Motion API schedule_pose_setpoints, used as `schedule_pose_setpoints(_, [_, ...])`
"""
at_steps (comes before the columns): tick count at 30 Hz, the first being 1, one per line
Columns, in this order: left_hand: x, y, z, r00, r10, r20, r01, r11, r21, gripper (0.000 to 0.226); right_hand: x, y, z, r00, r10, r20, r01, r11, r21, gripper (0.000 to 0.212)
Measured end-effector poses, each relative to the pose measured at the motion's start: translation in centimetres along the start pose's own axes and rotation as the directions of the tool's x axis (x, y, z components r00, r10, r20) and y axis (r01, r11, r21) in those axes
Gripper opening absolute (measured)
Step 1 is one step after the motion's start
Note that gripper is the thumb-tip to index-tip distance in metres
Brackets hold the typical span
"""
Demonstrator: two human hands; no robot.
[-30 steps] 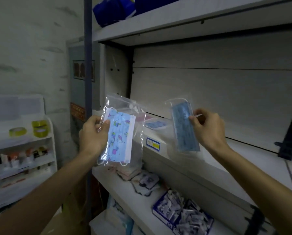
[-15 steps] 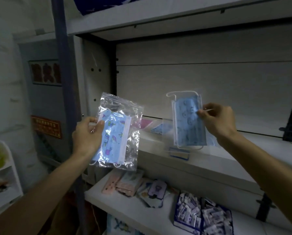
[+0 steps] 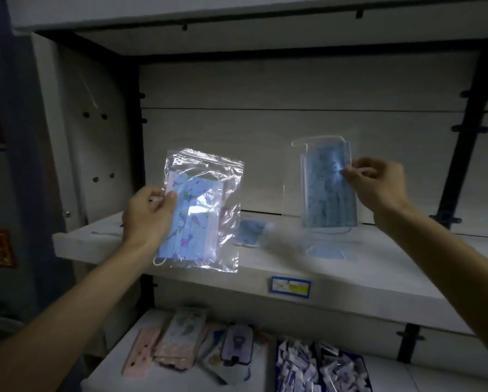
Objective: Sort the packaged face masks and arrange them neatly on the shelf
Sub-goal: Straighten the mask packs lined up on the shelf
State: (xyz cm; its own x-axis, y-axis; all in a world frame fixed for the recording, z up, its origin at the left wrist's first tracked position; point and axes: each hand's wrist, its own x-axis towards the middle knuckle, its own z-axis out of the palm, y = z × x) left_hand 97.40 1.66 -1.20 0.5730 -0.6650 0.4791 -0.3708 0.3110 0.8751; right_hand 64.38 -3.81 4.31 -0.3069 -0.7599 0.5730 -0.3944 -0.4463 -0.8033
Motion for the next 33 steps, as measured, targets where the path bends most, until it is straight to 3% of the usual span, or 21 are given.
schedule_pose_setpoints(8, [2.1,0.3,6.4,0.997,-0.003,0.080,0.010,0.997,-0.079,0.018,2.3,2.1,-3.4,0.991,0.026,-0.130,-0.039,0.995,-0.097,0.022])
schedule_pose_setpoints(13, [2.8,0.2,9.6,0.988,0.007,0.153,0.009,0.994,-0.106,0.011,3.7,3.6,-6.2,0.987,0.077,-0.139,-0.107,0.968,-0.228,0.028])
schedule_pose_setpoints(19, [3.2,-0.8,12.1,0.977,-0.028,0.211,0.049,0.994,-0.096,0.015,4.7,6.3,-8.0,0.974,0.221,-0.056,-0.222,0.864,-0.452,0.010])
schedule_pose_setpoints(25, [4.0,-1.7,12.9,0.983,-0.016,0.182,0.034,0.995,-0.097,0.012,5.6,9.7,-7.7,0.956,0.290,-0.045,-0.237,0.672,-0.701,0.014])
schedule_pose_setpoints(33, [5.3,-3.0,12.8,0.986,-0.008,0.168,0.020,0.997,-0.070,0.015,5.9,12.3,-6.4,0.969,0.248,0.001,-0.140,0.550,-0.823,0.030])
